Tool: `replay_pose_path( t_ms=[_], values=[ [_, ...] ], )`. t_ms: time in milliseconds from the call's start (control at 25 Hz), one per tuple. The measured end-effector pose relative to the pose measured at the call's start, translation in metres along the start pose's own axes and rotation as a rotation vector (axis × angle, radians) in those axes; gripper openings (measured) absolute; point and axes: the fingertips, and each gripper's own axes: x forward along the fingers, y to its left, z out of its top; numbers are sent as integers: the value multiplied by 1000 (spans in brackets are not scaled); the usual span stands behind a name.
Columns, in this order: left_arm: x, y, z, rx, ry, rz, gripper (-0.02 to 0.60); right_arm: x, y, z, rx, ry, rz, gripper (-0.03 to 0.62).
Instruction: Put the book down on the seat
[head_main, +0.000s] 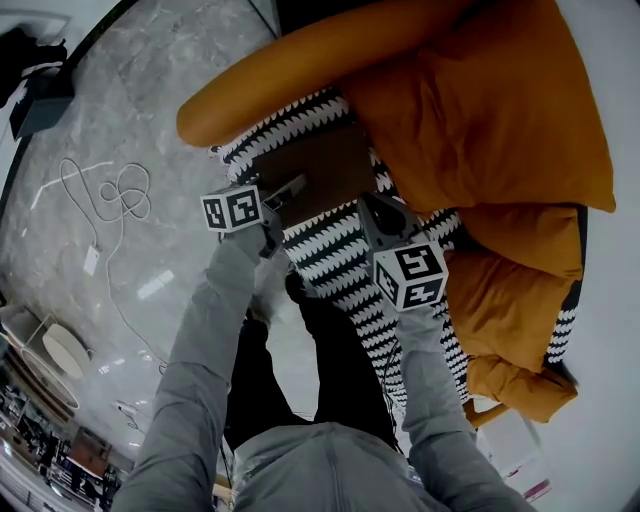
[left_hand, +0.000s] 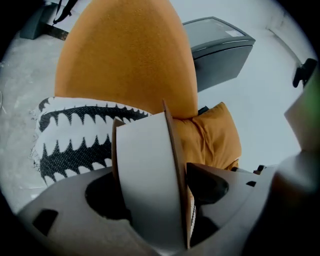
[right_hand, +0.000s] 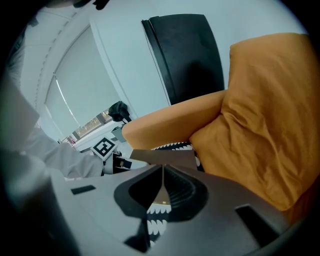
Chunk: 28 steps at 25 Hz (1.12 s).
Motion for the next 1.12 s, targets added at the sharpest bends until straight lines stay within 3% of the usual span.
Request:
replay_pose_path(
  t_ms=[240,520,760,960,1120],
  values=[
    [-22,40,-10,14,-6,110,387,2,15,-13,16,18,-22,31],
    [-33,45,-12,4,-18,169,405,-15,20,-17,42,27,-41,31],
    [-36,49,-18,-6,-20,138,408,-26,38,-19,64,-40,-12,31],
    [-38,46,-13,16,-73,78,407,-34,47,-13,111,-128,-21,34],
    [-54,50,-12,62,-131,132,407,-46,54,-12,167,-171,-58,32]
  ],
)
